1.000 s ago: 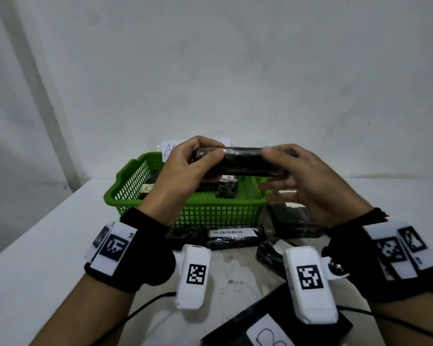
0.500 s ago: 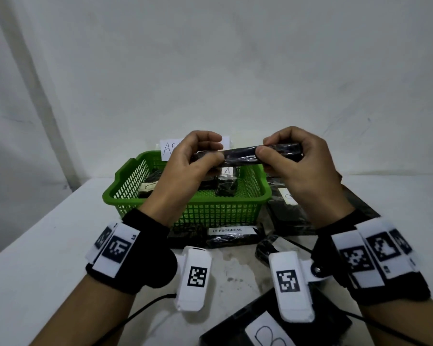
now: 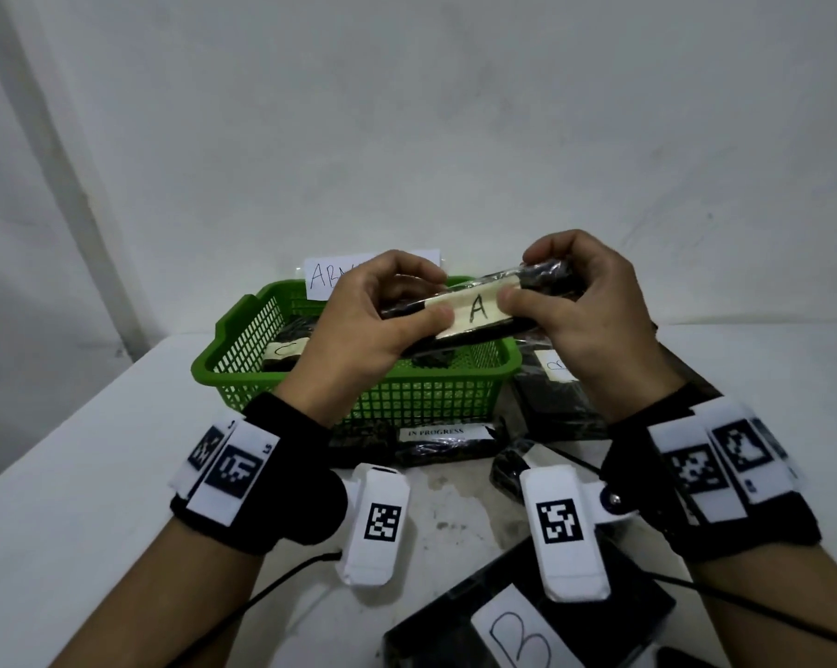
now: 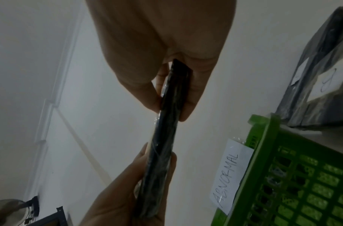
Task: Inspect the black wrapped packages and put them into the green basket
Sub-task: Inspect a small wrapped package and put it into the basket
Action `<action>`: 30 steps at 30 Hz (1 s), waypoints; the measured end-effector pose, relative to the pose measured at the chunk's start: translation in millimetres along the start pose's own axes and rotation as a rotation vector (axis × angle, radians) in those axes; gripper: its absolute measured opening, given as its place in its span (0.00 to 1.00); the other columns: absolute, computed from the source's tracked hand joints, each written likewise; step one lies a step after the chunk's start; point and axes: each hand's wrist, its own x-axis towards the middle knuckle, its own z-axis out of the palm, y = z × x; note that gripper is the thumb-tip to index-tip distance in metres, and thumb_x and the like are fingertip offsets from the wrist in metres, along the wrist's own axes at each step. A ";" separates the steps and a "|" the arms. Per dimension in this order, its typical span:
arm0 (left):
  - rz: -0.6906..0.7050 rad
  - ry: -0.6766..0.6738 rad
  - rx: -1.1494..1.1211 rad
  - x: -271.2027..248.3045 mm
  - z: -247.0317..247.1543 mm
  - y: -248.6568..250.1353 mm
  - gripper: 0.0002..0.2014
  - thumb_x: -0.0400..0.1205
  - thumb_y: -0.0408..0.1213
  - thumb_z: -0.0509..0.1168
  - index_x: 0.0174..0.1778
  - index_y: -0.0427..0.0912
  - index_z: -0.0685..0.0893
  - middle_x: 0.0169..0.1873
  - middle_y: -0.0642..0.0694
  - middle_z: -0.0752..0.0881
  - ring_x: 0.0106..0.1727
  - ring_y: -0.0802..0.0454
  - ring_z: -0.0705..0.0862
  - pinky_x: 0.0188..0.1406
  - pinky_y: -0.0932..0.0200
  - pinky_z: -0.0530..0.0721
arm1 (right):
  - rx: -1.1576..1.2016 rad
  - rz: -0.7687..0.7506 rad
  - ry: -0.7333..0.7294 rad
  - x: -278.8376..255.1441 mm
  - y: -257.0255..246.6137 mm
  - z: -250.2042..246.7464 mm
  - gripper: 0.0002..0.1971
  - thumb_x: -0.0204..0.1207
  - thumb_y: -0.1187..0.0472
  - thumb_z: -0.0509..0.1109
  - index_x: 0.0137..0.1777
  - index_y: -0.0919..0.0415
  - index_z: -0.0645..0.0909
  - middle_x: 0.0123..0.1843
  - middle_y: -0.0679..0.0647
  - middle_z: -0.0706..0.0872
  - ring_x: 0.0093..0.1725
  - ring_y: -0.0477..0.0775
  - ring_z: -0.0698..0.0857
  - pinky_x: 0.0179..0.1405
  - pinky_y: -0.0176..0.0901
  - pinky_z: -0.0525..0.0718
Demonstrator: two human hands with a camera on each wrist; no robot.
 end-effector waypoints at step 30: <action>-0.327 -0.213 -0.346 -5.9 5.1 24.7 0.25 0.76 0.52 0.65 0.66 0.43 0.85 0.60 0.40 0.89 0.51 0.40 0.91 0.47 0.53 0.91 | 0.297 0.268 -0.183 -3.2 15.4 5.7 0.21 0.71 0.56 0.76 0.65 0.54 0.83 0.66 0.56 0.88 0.65 0.59 0.89 0.61 0.52 0.89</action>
